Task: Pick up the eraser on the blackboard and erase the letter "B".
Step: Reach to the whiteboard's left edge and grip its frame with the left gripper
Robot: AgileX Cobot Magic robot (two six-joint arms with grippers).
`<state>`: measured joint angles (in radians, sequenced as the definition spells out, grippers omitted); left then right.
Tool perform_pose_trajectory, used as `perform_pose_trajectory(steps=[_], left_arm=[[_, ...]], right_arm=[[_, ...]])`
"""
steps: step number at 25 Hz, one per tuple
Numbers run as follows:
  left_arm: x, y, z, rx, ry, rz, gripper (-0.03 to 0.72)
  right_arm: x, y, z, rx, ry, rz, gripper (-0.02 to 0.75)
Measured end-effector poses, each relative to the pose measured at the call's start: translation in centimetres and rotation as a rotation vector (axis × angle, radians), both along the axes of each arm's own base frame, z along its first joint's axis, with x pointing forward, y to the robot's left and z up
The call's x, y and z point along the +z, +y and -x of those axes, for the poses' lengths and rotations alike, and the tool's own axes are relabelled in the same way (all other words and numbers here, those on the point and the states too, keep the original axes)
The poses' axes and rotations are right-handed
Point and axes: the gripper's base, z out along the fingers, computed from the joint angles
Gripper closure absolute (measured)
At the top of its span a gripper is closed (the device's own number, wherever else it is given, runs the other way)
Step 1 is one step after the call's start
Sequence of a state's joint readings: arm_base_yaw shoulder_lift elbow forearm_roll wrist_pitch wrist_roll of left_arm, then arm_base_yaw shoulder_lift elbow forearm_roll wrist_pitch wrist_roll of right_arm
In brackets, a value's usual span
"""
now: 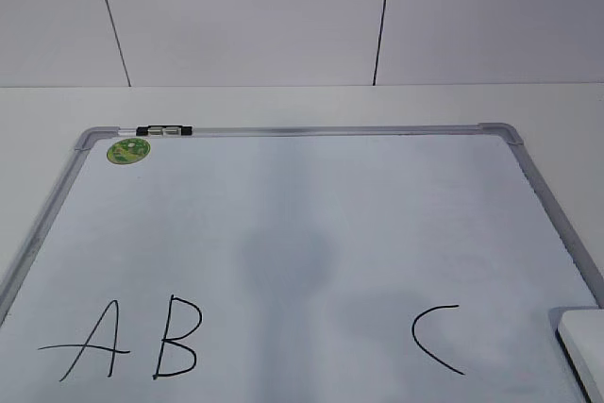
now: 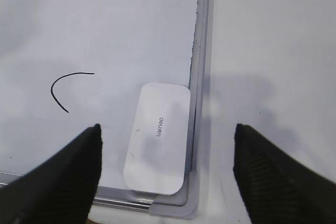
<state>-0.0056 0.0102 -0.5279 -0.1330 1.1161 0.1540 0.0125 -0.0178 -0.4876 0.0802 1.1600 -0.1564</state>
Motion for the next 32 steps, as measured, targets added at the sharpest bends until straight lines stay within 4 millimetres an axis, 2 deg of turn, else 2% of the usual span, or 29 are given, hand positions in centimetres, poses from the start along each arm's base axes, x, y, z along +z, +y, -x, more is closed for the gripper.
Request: perform_pose_trajectory(steps=[17, 22, 32], left_arm=[[0.0, 0.0, 0.0, 0.0, 0.0, 0.0, 0.488], [0.0, 0.0, 0.0, 0.0, 0.0, 0.0, 0.488], [0.0, 0.0, 0.0, 0.0, 0.0, 0.0, 0.485]], right_arm=[[0.0, 0.0, 0.0, -0.023, 0.002, -0.036, 0.151], [0.4, 0.1, -0.3, -0.022, 0.05, -0.042, 0.151], [0.9, 0.5, -3.7, -0.044, 0.291, -0.118, 0.151]])
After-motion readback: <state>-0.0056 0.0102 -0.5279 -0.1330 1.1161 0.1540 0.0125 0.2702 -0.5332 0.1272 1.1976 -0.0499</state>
